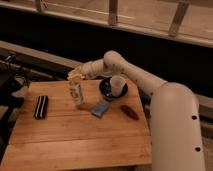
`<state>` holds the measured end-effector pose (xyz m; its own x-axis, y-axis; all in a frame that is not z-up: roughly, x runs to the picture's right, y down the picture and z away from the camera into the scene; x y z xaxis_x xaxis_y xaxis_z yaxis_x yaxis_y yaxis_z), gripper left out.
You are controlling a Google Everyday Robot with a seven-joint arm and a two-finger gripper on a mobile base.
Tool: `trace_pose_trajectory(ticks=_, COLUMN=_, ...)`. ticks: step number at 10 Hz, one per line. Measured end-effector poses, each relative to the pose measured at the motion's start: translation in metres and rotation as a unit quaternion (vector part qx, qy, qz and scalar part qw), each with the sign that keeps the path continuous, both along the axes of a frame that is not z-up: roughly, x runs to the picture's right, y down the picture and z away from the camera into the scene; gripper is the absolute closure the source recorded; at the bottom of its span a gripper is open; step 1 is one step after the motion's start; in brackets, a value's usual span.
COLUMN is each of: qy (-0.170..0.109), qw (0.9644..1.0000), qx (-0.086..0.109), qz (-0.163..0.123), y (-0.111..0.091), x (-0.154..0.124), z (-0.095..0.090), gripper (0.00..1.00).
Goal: Stand the bottle upright
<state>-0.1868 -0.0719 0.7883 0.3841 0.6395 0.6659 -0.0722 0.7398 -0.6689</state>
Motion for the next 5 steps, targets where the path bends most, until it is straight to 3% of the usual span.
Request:
trace_pose_trajectory(ticks=1, qy=-0.001, qw=0.9998, qx=0.018, qz=-0.006, y=-0.0001, x=-0.0004, z=0.0009, gripper=1.0)
trace_pose_trajectory(ticks=5, qy=-0.005, qw=0.9994, qx=0.033, qz=0.004, y=-0.0007, x=0.0039, z=0.0092, gripper=1.0)
